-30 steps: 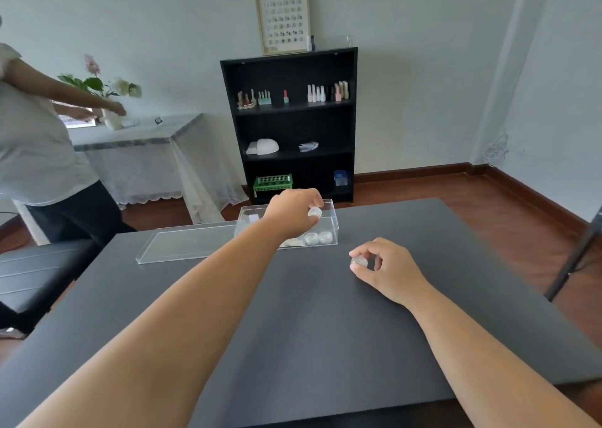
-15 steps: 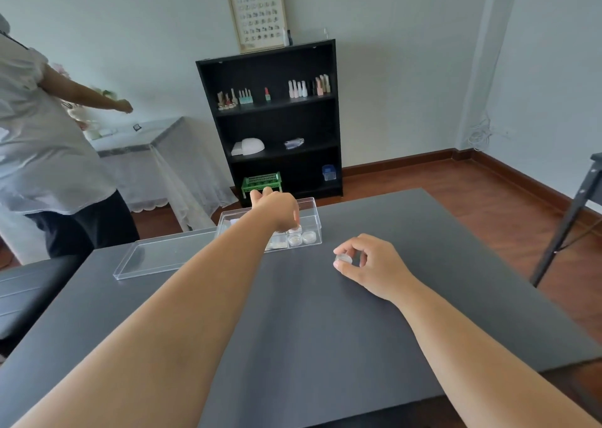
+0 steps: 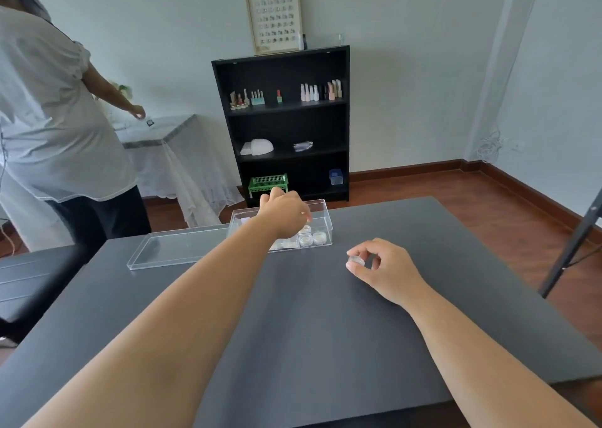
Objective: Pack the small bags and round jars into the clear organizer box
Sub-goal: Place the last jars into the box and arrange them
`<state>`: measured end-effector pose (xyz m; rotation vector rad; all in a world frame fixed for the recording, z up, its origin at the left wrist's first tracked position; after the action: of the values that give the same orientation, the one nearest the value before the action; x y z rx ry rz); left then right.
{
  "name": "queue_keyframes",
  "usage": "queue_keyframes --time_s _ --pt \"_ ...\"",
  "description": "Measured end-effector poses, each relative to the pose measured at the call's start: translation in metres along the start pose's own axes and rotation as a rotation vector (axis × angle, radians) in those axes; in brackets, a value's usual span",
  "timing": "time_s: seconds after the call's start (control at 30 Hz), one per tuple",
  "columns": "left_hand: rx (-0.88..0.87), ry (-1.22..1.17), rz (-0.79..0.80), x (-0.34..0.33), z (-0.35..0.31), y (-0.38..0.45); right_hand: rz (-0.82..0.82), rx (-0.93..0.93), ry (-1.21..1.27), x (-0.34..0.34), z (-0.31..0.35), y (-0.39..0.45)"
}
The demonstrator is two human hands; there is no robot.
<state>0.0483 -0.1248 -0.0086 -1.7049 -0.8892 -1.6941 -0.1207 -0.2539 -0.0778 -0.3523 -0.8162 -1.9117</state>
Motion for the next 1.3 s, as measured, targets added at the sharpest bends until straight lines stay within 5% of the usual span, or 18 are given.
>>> queue_keyframes --time_s 0.13,0.27,0.5,0.97,1.3 --pt "0.051 -0.348 -0.287 -0.006 0.032 -0.034 -0.059 -0.059 0.069 0.007 -0.001 0.002" --pt "0.114 -0.355 -0.472 -0.027 0.065 -0.078 -0.090 -0.089 0.125 0.011 0.011 0.016" --pt "0.125 -0.259 -0.408 -0.056 0.079 -0.105 0.049 0.006 -0.015 0.000 0.048 0.071" --pt "0.138 -0.261 -0.357 -0.061 0.082 -0.104 0.494 0.045 -0.707 -0.047 0.073 0.146" --pt "0.137 -0.284 -0.365 -0.061 0.082 -0.102 0.586 -0.053 -0.790 -0.061 0.066 0.144"
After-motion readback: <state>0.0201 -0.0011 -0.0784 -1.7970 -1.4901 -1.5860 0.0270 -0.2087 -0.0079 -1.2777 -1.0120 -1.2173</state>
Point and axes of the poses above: each hand's wrist, its own y-axis towards the middle knuckle, its own x-axis out of the back of the hand, z = x × y, the point moved 6 cm from there along y, towards the middle knuckle, and after that the axes turned 5 degrees about x, right-handed, at the moved point
